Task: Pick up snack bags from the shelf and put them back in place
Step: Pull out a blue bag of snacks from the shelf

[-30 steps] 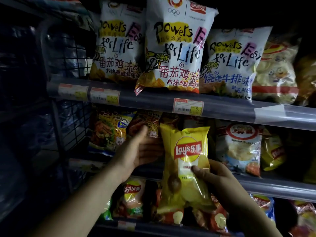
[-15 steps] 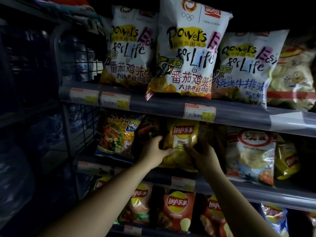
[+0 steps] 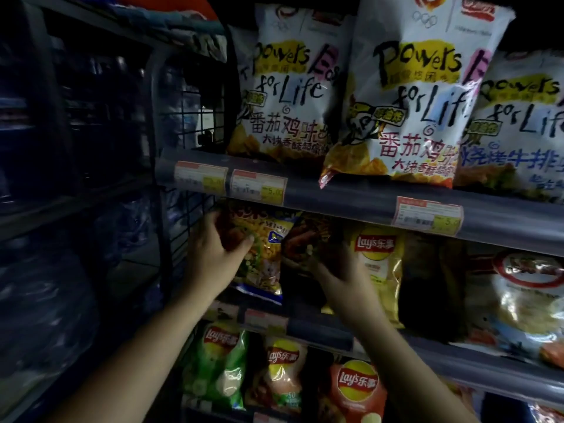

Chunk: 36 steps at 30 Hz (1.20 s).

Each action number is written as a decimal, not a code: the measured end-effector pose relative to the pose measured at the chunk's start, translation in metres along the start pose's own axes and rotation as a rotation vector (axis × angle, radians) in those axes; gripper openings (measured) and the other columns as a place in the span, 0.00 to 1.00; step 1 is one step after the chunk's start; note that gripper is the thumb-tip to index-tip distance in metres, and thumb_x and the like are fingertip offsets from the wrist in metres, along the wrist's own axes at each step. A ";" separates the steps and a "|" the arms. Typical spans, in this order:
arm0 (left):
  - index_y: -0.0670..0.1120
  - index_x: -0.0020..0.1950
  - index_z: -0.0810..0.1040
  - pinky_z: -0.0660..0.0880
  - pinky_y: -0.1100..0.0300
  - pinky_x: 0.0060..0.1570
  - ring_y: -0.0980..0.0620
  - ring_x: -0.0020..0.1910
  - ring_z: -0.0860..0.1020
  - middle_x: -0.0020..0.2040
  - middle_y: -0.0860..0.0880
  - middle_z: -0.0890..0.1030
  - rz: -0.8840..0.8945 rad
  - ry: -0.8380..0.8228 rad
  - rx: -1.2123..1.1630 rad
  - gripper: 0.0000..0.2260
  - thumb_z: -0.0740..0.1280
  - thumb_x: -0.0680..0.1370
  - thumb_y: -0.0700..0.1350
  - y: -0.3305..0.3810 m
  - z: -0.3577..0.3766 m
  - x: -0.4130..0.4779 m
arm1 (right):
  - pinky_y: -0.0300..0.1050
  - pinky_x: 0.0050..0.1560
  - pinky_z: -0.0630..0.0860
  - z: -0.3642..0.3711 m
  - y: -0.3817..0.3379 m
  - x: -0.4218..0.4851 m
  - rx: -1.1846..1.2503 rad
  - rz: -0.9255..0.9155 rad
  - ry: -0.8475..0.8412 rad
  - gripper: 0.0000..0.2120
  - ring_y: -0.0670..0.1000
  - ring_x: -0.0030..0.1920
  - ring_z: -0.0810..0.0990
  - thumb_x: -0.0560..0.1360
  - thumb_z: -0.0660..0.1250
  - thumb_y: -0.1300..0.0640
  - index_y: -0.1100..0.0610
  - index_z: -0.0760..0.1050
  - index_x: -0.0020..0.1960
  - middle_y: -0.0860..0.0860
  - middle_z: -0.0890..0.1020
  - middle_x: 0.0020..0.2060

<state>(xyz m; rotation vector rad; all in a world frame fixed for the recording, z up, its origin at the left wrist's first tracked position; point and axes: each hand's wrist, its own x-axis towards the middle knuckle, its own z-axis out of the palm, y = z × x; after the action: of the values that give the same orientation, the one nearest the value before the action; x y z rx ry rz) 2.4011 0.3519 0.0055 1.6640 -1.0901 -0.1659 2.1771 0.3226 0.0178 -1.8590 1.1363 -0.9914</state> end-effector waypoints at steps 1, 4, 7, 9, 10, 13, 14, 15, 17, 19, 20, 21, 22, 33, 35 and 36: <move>0.52 0.70 0.68 0.73 0.47 0.63 0.44 0.64 0.75 0.66 0.47 0.76 -0.100 -0.091 -0.053 0.29 0.72 0.73 0.59 -0.006 -0.001 0.004 | 0.47 0.54 0.83 0.017 -0.003 0.010 -0.027 0.011 -0.090 0.15 0.45 0.54 0.84 0.78 0.70 0.48 0.47 0.73 0.64 0.45 0.83 0.56; 0.53 0.66 0.75 0.74 0.52 0.61 0.46 0.61 0.79 0.61 0.50 0.81 -0.219 -0.241 -0.191 0.24 0.73 0.73 0.59 -0.012 -0.003 0.010 | 0.59 0.63 0.80 0.051 -0.008 0.029 0.063 0.082 -0.185 0.31 0.52 0.58 0.84 0.68 0.73 0.37 0.50 0.73 0.66 0.50 0.84 0.58; 0.52 0.59 0.81 0.78 0.52 0.58 0.49 0.54 0.83 0.54 0.51 0.85 -0.212 -0.269 -0.291 0.21 0.76 0.69 0.58 0.000 -0.016 0.009 | 0.61 0.62 0.81 0.054 -0.014 0.031 0.205 0.106 -0.161 0.25 0.56 0.56 0.86 0.70 0.76 0.41 0.52 0.76 0.61 0.54 0.86 0.56; 0.52 0.55 0.82 0.79 0.55 0.54 0.51 0.51 0.85 0.51 0.51 0.87 -0.229 -0.323 -0.344 0.21 0.77 0.67 0.59 0.010 -0.028 0.001 | 0.54 0.59 0.84 0.043 -0.015 0.026 0.300 0.146 -0.184 0.25 0.54 0.54 0.88 0.72 0.77 0.45 0.55 0.76 0.64 0.53 0.87 0.55; 0.52 0.54 0.82 0.80 0.56 0.53 0.51 0.49 0.85 0.50 0.51 0.88 -0.239 -0.377 -0.377 0.21 0.77 0.66 0.60 0.013 -0.033 -0.006 | 0.50 0.56 0.85 0.036 -0.017 0.020 0.357 0.150 -0.223 0.25 0.53 0.52 0.88 0.73 0.76 0.47 0.57 0.77 0.65 0.54 0.88 0.54; 0.52 0.58 0.81 0.81 0.53 0.55 0.52 0.52 0.86 0.52 0.52 0.88 -0.277 -0.571 -0.457 0.24 0.80 0.65 0.58 0.020 -0.037 -0.033 | 0.44 0.43 0.86 0.017 -0.019 -0.004 0.486 0.181 -0.370 0.18 0.55 0.46 0.90 0.75 0.73 0.57 0.62 0.76 0.63 0.57 0.90 0.49; 0.52 0.59 0.81 0.80 0.53 0.56 0.52 0.53 0.85 0.53 0.53 0.87 -0.279 -0.608 -0.482 0.25 0.80 0.65 0.56 0.019 -0.037 -0.041 | 0.44 0.41 0.85 0.011 -0.017 -0.012 0.495 0.179 -0.394 0.18 0.56 0.45 0.90 0.74 0.73 0.58 0.61 0.76 0.62 0.57 0.90 0.47; 0.52 0.59 0.81 0.80 0.54 0.55 0.52 0.55 0.85 0.54 0.53 0.87 -0.271 -0.629 -0.512 0.25 0.81 0.64 0.55 0.019 -0.038 -0.048 | 0.45 0.42 0.85 0.004 -0.013 -0.019 0.482 0.166 -0.412 0.18 0.56 0.46 0.90 0.73 0.73 0.57 0.60 0.76 0.61 0.56 0.90 0.47; 0.49 0.60 0.82 0.79 0.58 0.53 0.51 0.57 0.84 0.56 0.51 0.87 -0.224 -0.656 -0.563 0.30 0.82 0.60 0.55 0.018 -0.040 -0.057 | 0.45 0.44 0.85 -0.009 -0.008 -0.032 0.468 0.142 -0.435 0.17 0.55 0.47 0.90 0.73 0.73 0.56 0.56 0.75 0.59 0.52 0.90 0.47; 0.47 0.60 0.82 0.78 0.57 0.54 0.49 0.59 0.83 0.58 0.47 0.86 -0.186 -0.672 -0.598 0.36 0.83 0.55 0.59 0.017 -0.038 -0.066 | 0.46 0.46 0.85 -0.022 -0.001 -0.040 0.488 0.147 -0.444 0.17 0.55 0.49 0.90 0.73 0.73 0.55 0.56 0.75 0.60 0.51 0.90 0.48; 0.46 0.60 0.82 0.78 0.55 0.57 0.48 0.59 0.83 0.58 0.47 0.86 -0.167 -0.676 -0.610 0.38 0.83 0.54 0.60 0.016 -0.035 -0.070 | 0.49 0.49 0.85 -0.026 0.000 -0.045 0.491 0.151 -0.442 0.19 0.56 0.51 0.89 0.72 0.74 0.55 0.56 0.74 0.61 0.52 0.90 0.50; 0.46 0.60 0.82 0.77 0.53 0.59 0.48 0.60 0.83 0.59 0.46 0.85 -0.156 -0.685 -0.607 0.38 0.83 0.54 0.60 0.018 -0.033 -0.075 | 0.54 0.53 0.84 -0.030 0.004 -0.047 0.490 0.153 -0.442 0.20 0.58 0.53 0.89 0.73 0.75 0.55 0.57 0.74 0.62 0.54 0.89 0.52; 0.47 0.59 0.82 0.77 0.53 0.59 0.48 0.60 0.83 0.59 0.47 0.86 -0.143 -0.703 -0.602 0.37 0.83 0.54 0.60 0.019 -0.031 -0.080 | 0.59 0.56 0.83 -0.034 0.006 -0.050 0.492 0.150 -0.444 0.22 0.60 0.55 0.88 0.73 0.76 0.55 0.58 0.74 0.64 0.56 0.89 0.54; 0.46 0.43 0.85 0.75 0.56 0.49 0.51 0.44 0.86 0.43 0.47 0.88 -0.117 -0.436 -0.563 0.07 0.75 0.72 0.49 0.087 -0.011 -0.069 | 0.64 0.63 0.80 -0.068 0.017 -0.065 0.461 0.126 -0.421 0.31 0.60 0.57 0.87 0.69 0.78 0.51 0.58 0.73 0.68 0.57 0.87 0.58; 0.44 0.39 0.85 0.75 0.53 0.51 0.49 0.42 0.84 0.39 0.46 0.87 -0.157 -0.451 -0.612 0.10 0.72 0.76 0.48 0.090 -0.010 -0.064 | 0.66 0.64 0.78 -0.077 0.020 -0.065 0.504 0.134 -0.437 0.36 0.63 0.59 0.86 0.67 0.81 0.48 0.60 0.73 0.69 0.59 0.86 0.60; 0.43 0.39 0.85 0.76 0.52 0.50 0.48 0.42 0.84 0.39 0.45 0.86 -0.183 -0.475 -0.652 0.11 0.70 0.77 0.48 0.090 -0.010 -0.062 | 0.65 0.64 0.78 -0.081 0.022 -0.066 0.521 0.140 -0.454 0.39 0.64 0.60 0.85 0.65 0.82 0.47 0.61 0.73 0.69 0.61 0.86 0.60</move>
<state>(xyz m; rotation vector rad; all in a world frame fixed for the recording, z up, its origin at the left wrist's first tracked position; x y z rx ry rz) 2.3205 0.4041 0.0585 1.1438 -1.0661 -0.9693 2.0777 0.3603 0.0182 -1.4546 0.6467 -0.6556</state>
